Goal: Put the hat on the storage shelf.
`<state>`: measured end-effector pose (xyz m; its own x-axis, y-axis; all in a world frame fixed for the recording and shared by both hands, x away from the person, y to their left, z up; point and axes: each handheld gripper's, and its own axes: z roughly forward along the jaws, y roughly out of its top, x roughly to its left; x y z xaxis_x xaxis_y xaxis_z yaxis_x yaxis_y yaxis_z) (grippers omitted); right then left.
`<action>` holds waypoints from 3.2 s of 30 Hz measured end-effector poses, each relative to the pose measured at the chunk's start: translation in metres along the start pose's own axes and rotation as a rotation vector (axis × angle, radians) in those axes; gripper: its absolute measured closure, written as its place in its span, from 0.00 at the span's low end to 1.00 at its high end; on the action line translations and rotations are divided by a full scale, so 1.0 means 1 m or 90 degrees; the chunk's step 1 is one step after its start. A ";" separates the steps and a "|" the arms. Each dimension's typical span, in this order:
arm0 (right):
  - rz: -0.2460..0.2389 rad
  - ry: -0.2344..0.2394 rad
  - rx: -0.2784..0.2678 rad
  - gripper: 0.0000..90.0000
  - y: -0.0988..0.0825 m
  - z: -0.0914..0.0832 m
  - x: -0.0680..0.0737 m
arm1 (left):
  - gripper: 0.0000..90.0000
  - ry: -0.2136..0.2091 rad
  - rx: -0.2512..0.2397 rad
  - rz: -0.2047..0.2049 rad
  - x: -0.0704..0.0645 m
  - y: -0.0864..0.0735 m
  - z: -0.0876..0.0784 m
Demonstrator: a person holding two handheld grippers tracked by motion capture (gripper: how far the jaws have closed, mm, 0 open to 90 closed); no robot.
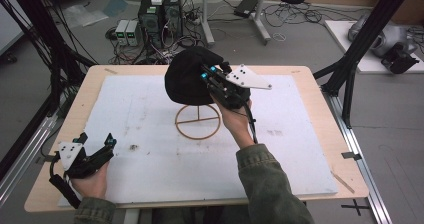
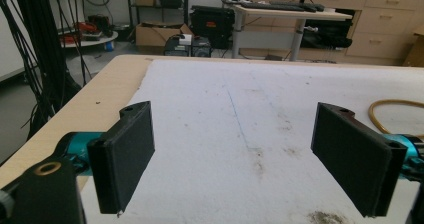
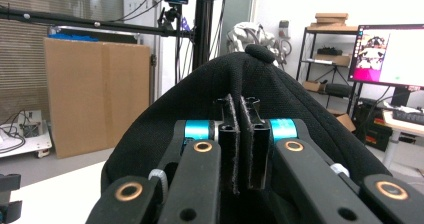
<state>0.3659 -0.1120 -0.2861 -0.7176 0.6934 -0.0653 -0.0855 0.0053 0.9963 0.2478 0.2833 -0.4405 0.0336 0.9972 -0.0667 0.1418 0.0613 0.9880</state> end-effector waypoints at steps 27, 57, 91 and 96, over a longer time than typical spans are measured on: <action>0.050 0.004 0.021 0.79 -0.011 -0.003 -0.009 | 0.20 -0.003 0.005 0.002 -0.003 -0.001 0.004; 0.048 -0.072 0.034 0.12 -0.011 -0.019 -0.015 | 0.19 0.006 -0.003 -0.016 -0.001 0.000 0.003; 0.068 -0.202 0.043 0.12 -0.049 -0.118 -0.051 | 0.19 -0.001 0.001 0.001 -0.007 0.000 0.007; 0.074 -0.212 0.044 0.12 -0.057 -0.128 -0.055 | 0.19 0.000 0.000 0.000 -0.007 0.000 0.007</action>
<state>0.3222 -0.2427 -0.3460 -0.4547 0.8887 0.0592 0.0392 -0.0465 0.9982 0.2548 0.2764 -0.4409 0.0334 0.9972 -0.0665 0.1415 0.0611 0.9880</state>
